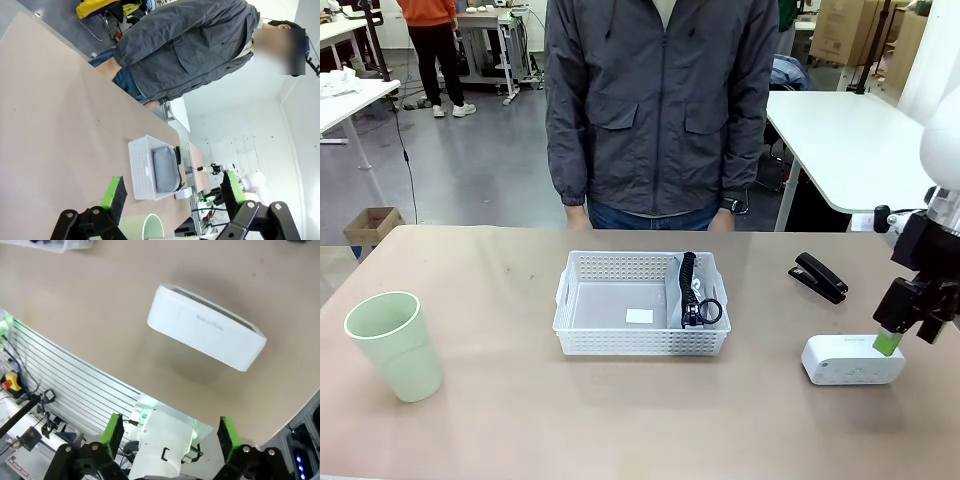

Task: Efficiently arrange items inside the basket to fit them all.
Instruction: Pick up the Digital clock and place it inside the Organizing basket.

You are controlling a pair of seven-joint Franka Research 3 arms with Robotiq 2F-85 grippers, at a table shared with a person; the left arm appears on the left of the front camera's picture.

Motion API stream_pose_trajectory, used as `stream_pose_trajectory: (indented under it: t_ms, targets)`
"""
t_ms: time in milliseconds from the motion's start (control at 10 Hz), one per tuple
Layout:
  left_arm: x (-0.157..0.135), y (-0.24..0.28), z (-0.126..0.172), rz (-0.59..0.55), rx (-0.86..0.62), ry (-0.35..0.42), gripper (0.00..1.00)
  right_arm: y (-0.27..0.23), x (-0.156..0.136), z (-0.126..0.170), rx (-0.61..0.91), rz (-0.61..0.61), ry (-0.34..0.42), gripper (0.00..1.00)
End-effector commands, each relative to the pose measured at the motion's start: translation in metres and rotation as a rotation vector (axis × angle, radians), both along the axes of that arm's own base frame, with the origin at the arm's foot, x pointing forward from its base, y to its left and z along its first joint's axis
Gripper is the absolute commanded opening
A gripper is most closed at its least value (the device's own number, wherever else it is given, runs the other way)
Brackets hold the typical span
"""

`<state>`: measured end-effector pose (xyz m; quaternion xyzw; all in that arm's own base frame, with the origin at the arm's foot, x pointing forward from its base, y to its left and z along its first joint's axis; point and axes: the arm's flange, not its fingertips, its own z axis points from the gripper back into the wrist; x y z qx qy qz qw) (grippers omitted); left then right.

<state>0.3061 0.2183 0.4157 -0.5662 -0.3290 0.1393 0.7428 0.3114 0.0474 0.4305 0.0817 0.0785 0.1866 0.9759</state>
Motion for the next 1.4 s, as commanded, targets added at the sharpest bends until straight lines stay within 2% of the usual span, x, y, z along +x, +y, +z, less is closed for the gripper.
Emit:
stream_pose_trajectory:
  t_ms: [0,300,400,600,800,900,1100,1300]
  targets:
    - [-0.001,0.000,0.003,-0.009,-0.001,-0.008,1.00,0.002,0.001,-0.003,0.042,0.031,0.005,1.00]
    - [-0.001,0.000,0.003,-0.009,-0.001,-0.008,1.00,0.001,0.000,-0.002,0.009,0.009,0.005,1.00]
    - [-0.001,0.000,0.003,-0.009,-0.001,-0.008,1.00,0.006,0.004,-0.005,0.080,0.219,-0.027,1.00]
    - [-0.001,0.000,0.003,-0.009,-0.001,-0.008,1.00,0.017,0.004,-0.009,0.169,0.571,-0.158,1.00]
    - [-0.001,0.000,0.003,-0.009,-0.001,-0.008,1.00,0.023,0.002,-0.016,0.170,0.889,-0.380,1.00]
    - [-0.001,0.000,0.003,-0.009,-0.001,-0.008,1.00,0.020,-0.001,-0.021,0.208,1.019,-0.409,1.00]
    - [-0.001,0.000,0.003,-0.009,-0.001,-0.008,1.00,0.014,-0.006,-0.026,0.194,1.132,-0.362,1.00]
    - [-0.001,0.000,0.003,-0.009,-0.001,-0.008,1.00,0.011,-0.007,-0.028,0.156,1.129,-0.257,1.00]
